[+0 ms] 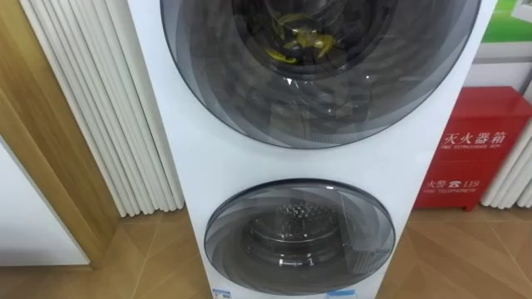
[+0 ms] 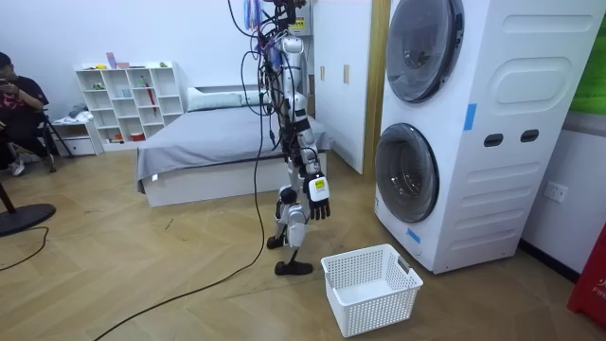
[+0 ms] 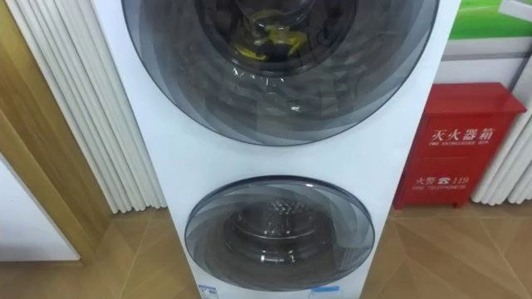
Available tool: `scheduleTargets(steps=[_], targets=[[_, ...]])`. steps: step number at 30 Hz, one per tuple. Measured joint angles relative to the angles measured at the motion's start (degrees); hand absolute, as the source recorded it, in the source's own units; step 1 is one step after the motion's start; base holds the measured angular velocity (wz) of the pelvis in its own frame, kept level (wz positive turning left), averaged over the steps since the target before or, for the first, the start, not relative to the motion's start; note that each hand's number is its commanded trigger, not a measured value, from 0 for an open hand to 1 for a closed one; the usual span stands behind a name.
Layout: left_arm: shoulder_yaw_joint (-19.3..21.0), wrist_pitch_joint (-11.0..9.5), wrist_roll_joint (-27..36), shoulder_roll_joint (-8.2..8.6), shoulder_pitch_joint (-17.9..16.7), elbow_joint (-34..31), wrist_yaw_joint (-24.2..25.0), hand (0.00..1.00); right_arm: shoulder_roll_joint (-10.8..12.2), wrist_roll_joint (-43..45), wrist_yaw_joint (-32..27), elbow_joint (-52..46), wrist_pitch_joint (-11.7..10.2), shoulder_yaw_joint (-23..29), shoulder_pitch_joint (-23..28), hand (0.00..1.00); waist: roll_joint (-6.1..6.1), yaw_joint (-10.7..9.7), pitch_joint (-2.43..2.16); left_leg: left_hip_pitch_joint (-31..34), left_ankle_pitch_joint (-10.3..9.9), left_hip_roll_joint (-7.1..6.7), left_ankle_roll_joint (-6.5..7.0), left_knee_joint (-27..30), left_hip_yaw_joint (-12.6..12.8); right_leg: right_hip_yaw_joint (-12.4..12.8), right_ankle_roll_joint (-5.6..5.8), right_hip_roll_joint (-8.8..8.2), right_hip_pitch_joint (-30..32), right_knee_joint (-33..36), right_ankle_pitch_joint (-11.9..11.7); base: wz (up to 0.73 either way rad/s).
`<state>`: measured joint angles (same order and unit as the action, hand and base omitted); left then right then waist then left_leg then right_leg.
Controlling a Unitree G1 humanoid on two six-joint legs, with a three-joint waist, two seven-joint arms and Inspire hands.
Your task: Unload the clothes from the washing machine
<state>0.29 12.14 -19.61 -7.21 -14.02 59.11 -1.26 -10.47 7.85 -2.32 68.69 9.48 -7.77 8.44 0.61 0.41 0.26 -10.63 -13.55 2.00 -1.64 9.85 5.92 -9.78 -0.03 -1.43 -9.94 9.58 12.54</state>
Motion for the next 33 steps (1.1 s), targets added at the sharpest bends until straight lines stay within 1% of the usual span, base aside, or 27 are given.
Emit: scheduleTargets(steps=[9,12,15,18,19,21,23,24,25,26,27,28,29,30,31,32,33], targets=[[-0.65,-0.02,-0.16,-0.10,0.00,0.01,0.00,0.00,-0.02,-0.03,0.58,-0.11,-0.03,-0.05,-0.10,0.00,-0.20,0.07,-0.10,-0.03,0.00,0.00,0.00,0.01,0.02,-0.03,0.00,0.00,-0.01,0.15,0.00,0.00],[-1.27,-0.04,-0.09,-0.25,0.00,0.00,0.00,0.00,-0.01,-0.30,0.54,-0.10,-0.09,-0.05,-0.09,0.00,-0.29,-0.02,-0.04,-0.02,0.00,0.00,0.00,-0.03,0.05,-0.23,0.00,-0.04,0.12,0.03,0.00,0.00],[-1.64,-0.38,-0.04,-0.28,-0.03,0.07,0.00,0.00,-0.03,-1.99,0.26,-0.14,-0.10,0.12,-0.24,0.00,-0.28,0.04,-0.04,0.03,0.00,-0.01,0.00,-0.13,0.09,-0.18,0.02,-0.04,0.43,0.07,0.01,0.00],[-1.55,-0.64,-0.32,-0.24,-0.12,0.08,0.04,0.00,-0.29,-6.76,-0.96,-0.83,-0.10,0.51,-0.26,0.00,-0.30,0.14,-0.02,0.12,0.00,0.00,0.00,-0.19,0.16,0.15,0.02,-0.02,0.41,0.25,0.01,-0.05],[-1.08,-0.87,-1.18,-0.14,-0.04,0.08,0.23,0.00,-0.34,-8.29,-1.40,-1.91,-0.14,1.87,-0.28,0.00,-0.30,0.21,-0.02,0.30,0.00,0.01,0.00,-0.12,0.24,0.30,0.02,-0.02,0.76,0.38,0.00,-0.06],[0.02,-1.19,-1.37,-0.12,0.33,-0.01,0.28,0.00,-0.45,-11.94,-1.90,-4.26,-0.80,4.92,-0.35,0.00,-0.47,0.04,0.06,0.49,0.00,0.00,0.00,-0.06,0.26,0.19,0.02,-0.06,0.91,0.46,0.00,-0.02],[2.06,-2.10,-1.23,-0.25,0.73,0.02,0.24,0.00,-0.78,-14.74,-2.77,-11.25,-1.79,7.53,-0.42,0.00,-0.61,-0.05,0.11,0.34,0.00,0.01,0.00,-0.10,0.44,0.19,0.00,-0.08,0.82,0.40,-0.03,-0.02],[2.22,-2.53,-1.23,-0.43,0.78,0.01,0.22,0.00,-0.86,-15.06,-2.95,-13.34,-2.30,8.16,-0.59,0.00,-0.65,-0.13,0.12,0.26,0.00,0.01,0.00,-0.12,0.44,0.19,0.00,-0.08,0.74,0.41,-0.03,0.00],[3.15,-3.45,-1.24,-0.65,0.84,0.00,0.20,0.00,-0.90,-15.61,-3.32,-15.54,-3.96,9.51,-1.80,0.00,-0.75,-0.25,0.18,0.00,0.00,0.02,0.00,-0.20,0.43,0.13,0.00,-0.07,0.46,0.39,-0.05,0.06],[3.52,-4.25,-1.23,-1.15,1.11,-0.01,0.21,0.00,-0.98,-16.36,-3.97,-17.89,-4.99,10.38,-3.15,0.00,-1.04,-0.40,0.24,-0.11,0.00,0.02,0.00,-0.19,0.40,-0.23,0.00,-0.10,0.08,0.27,-0.05,0.12],[3.52,-4.59,-1.23,-1.47,1.31,-0.01,0.21,0.00,-1.01,-16.93,-4.17,-19.17,-5.54,10.76,-3.56,0.00,-1.23,-0.58,0.25,-0.09,0.00,0.01,0.00,-0.19,0.39,-0.53,0.01,-0.13,-0.07,0.10,-0.05,0.19],[3.51,-5.20,-1.17,-2.03,1.36,-0.34,0.21,0.00,-1.08,-18.33,-4.50,-22.73,-5.86,11.46,-4.38,0.00,-1.59,-0.55,0.32,0.04,0.00,0.03,0.00,-0.23,0.40,-0.71,0.01,-0.11,0.02,0.16,-0.05,0.10],[3.49,-5.31,-1.19,-2.42,1.23,-1.08,0.19,0.00,-1.34,-20.01,-5.07,-27.23,-5.91,11.46,-5.21,0.00,-1.85,-0.38,0.53,0.16,0.00,0.07,0.00,-0.22,0.40,-0.62,0.01,-0.07,0.15,0.13,-0.05,0.04],[3.55,-5.34,-1.19,-2.58,1.29,-1.10,0.16,0.00,-1.59,-20.56,-5.25,-29.43,-5.99,11.45,-5.64,0.00,-1.98,-0.30,0.60,0.23,0.00,0.06,0.00,-0.22,0.40,-0.63,0.01,-0.06,0.21,0.13,-0.05,0.00],[3.99,-5.24,-1.20,-2.69,1.29,-1.13,0.11,0.00,-2.34,-21.16,-5.56,-32.50,-6.06,11.45,-6.90,0.00,-2.22,-0.27,0.57,0.37,0.00,0.04,0.00,-0.17,0.38,-0.61,0.01,-0.09,0.63,0.13,-0.05,0.00],[4.05,-5.12,-1.20,-2.82,1.31,-1.30,0.10,0.00,-3.12,-21.48,-6.49,-35.43,-6.12,11.39,-8.08,0.00,-2.17,-0.03,0.43,0.55,0.00,-0.01,0.00,-0.15,0.37,-0.61,0.01,-0.14,0.88,0.17,-0.05,0.00],[4.07,-5.09,-1.20,-2.89,1.33,-1.40,0.10,0.00,-3.35,-21.52,-7.08,-36.80,-6.14,11.44,-8.73,0.00,-2.23,-0.02,0.38,0.69,0.00,-0.01,0.00,-0.16,0.36,-0.60,0.01,-0.14,0.95,0.17,-0.05,0.00]])
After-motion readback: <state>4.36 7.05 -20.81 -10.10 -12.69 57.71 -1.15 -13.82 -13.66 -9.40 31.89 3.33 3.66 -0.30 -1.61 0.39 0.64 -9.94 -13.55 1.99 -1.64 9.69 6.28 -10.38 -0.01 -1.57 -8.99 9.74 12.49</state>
